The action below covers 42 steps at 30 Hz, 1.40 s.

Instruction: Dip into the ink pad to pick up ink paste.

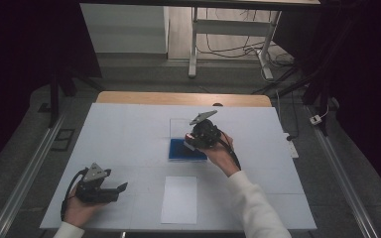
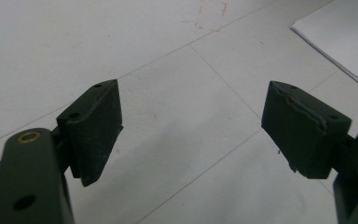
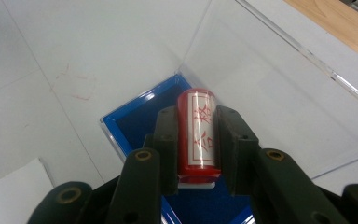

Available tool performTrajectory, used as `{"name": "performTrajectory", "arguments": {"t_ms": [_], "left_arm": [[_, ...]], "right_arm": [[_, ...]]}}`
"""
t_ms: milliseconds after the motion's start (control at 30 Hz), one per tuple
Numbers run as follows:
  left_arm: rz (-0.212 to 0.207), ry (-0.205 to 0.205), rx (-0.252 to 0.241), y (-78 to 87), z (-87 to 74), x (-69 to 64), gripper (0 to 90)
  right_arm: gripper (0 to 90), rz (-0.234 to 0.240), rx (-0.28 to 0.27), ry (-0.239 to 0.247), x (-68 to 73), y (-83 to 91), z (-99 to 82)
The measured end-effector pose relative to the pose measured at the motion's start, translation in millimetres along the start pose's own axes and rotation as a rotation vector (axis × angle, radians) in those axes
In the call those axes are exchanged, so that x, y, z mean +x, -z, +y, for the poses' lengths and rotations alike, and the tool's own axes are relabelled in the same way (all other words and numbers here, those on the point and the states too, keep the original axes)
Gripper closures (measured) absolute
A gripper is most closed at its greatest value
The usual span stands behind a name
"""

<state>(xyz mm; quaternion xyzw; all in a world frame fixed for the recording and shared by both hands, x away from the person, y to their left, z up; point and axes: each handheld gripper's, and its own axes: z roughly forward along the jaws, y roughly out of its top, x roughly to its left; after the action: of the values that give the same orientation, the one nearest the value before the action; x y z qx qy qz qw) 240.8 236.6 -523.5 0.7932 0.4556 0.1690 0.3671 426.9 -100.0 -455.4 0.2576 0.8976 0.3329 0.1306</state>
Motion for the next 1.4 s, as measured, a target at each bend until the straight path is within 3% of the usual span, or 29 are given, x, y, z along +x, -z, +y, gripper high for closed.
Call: {"name": "performTrajectory", "arguments": {"t_ms": [867, 1233, 1400], "left_arm": [[-0.002, -0.001, 0.006, 0.1, -1.2, 2.4, 20.6], [0.0, -0.003, 0.01, -0.1, -1.3, 2.6, 20.6], [0.0, -0.003, 0.009, 0.3, -1.0, 1.9, 20.6]], "right_arm": [[70.1, 0.0, 0.078, 0.004, -1.1, -24.3, -5.7], [70.2, 0.016, 0.089, -0.021, -4.9, -24.7, -6.5], [70.3, 0.024, 0.127, -0.02, -4.5, -26.1, -3.6]]}}
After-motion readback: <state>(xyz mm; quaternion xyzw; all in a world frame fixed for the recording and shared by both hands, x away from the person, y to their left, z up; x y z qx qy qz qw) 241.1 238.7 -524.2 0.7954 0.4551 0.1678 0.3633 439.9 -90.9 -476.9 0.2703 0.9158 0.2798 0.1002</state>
